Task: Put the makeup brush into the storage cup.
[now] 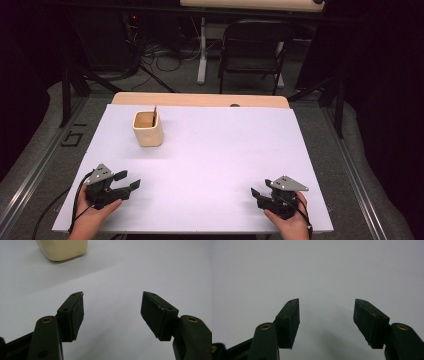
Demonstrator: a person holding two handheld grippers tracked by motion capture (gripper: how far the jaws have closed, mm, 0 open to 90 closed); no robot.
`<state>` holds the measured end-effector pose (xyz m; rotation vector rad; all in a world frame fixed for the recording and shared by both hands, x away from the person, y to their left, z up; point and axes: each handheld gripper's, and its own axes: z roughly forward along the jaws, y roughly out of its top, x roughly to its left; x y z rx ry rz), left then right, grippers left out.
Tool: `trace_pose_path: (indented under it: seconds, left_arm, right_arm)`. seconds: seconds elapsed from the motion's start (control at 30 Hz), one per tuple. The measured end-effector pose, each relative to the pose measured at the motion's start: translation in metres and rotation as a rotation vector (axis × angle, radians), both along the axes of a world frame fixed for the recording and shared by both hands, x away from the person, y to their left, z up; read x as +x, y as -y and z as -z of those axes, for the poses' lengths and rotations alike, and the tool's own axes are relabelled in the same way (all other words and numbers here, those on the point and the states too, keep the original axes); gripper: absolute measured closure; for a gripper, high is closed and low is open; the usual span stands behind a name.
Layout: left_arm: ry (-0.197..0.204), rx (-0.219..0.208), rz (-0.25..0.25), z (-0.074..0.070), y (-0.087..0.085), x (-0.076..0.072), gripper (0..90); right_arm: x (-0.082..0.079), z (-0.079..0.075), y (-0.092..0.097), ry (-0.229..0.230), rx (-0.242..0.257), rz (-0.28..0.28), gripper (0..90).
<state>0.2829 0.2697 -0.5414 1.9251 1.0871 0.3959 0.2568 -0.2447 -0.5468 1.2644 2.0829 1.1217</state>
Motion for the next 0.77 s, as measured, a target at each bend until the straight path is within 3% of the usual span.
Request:
trace_pose_path:
  seconds: [0.77]
  left_arm:
    - [-0.012, 0.004, -0.037, 0.0026, -0.0065, 0.0039, 33.1]
  right_arm:
    - [0.0023, 0.0040, 0.0060, -0.011, 0.013, 0.037, 36.4]
